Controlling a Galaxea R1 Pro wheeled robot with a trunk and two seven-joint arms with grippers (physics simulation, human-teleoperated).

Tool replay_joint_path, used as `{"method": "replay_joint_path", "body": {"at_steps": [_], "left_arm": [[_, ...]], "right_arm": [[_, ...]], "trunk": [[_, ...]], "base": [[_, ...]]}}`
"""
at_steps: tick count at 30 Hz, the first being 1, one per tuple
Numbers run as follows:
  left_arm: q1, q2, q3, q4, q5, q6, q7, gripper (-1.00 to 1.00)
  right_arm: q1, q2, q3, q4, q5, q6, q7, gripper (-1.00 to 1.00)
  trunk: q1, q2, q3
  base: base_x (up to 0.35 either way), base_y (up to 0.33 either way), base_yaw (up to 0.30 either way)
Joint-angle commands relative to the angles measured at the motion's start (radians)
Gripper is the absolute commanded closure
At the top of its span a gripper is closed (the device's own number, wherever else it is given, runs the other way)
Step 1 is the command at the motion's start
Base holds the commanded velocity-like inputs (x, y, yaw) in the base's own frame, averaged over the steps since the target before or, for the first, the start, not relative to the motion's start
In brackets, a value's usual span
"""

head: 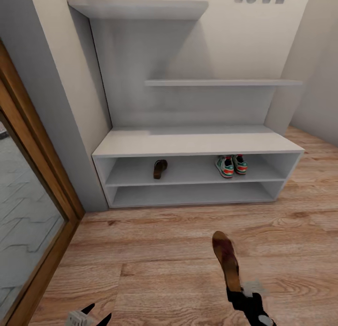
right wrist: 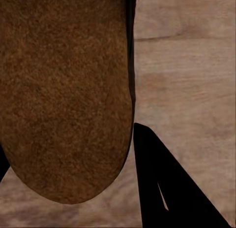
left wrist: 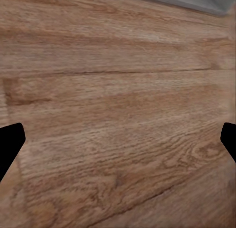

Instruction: Pick up the two gym shoes and the two sandals from the corridor floor and place them onto the hallstand (shoe rack) in the corridor, making sure they are on the rack and not on the floor. Arrange them so the two gym shoes are next to each other and the two sandals are next to each other.

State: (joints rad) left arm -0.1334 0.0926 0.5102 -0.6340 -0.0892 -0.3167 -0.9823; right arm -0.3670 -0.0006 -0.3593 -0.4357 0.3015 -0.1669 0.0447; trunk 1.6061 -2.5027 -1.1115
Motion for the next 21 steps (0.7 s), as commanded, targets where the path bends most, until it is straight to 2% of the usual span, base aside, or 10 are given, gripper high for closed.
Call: {"method": "replay_joint_path", "body": {"at_steps": [1,3,4,5,6,7,8,11,14,21], "left_arm": [[-0.001,-0.001,0.004,-0.001,-0.009,-0.005,-0.005,-1.00],[-0.001,-0.001,0.001,-0.001,-0.010,-0.005,-0.006,-1.00],[0.000,0.002,0.001,0.005,-0.011,-0.005,-0.007,-1.00],[0.000,0.002,0.000,0.008,-0.014,-0.006,-0.011,-1.00],[0.000,0.002,0.000,0.009,-0.015,-0.006,-0.012,-1.00],[0.000,0.002,-0.001,0.011,-0.018,-0.008,-0.015,-1.00],[0.000,0.002,-0.002,0.012,-0.021,-0.008,-0.016,-1.00],[0.001,0.002,-0.004,0.014,-0.024,-0.010,-0.020,-1.00],[0.001,0.002,-0.004,0.013,-0.023,-0.010,-0.035,-1.00],[0.001,0.002,-0.002,0.013,-0.024,-0.010,-0.084,-1.00]], "right_arm": [[-0.037,0.022,-0.009,-0.005,0.008,0.090,-0.003,1.00],[-0.088,0.056,-0.005,-0.015,0.015,0.220,-0.016,1.00],[-0.152,0.108,-0.002,-0.035,0.019,0.356,-0.042,1.00],[-0.196,0.148,-0.001,-0.050,0.021,0.417,-0.074,1.00],[-0.211,0.160,0.000,-0.054,0.021,0.431,-0.087,1.00],[-0.257,0.175,0.004,-0.060,0.021,0.458,-0.132,1.00],[-0.291,0.175,0.016,-0.060,0.021,0.469,-0.163,1.00],[-0.429,0.175,0.128,-0.060,0.015,0.526,-0.227,1.00],[-0.457,0.175,0.141,-0.064,0.014,0.563,-0.231,1.00],[-0.471,0.175,0.148,-0.067,0.014,0.584,-0.233,1.00]], "trunk": [[0.000,0.000,-0.001],[0.000,0.000,-0.001],[0.000,0.000,-0.001],[0.000,0.000,-0.001],[0.000,0.000,-0.001],[0.000,0.000,-0.001],[0.000,0.000,-0.001],[0.000,0.000,-0.001],[0.000,0.000,-0.001],[0.000,0.000,-0.001]], "base": [[0.000,0.000,0.000],[0.000,0.000,0.000],[0.000,0.000,0.000],[0.000,0.000,0.000],[0.000,0.000,0.000],[0.000,0.000,0.000],[0.000,0.000,0.000],[0.000,0.000,0.000],[0.000,0.000,0.000],[0.000,0.000,0.000]]}}
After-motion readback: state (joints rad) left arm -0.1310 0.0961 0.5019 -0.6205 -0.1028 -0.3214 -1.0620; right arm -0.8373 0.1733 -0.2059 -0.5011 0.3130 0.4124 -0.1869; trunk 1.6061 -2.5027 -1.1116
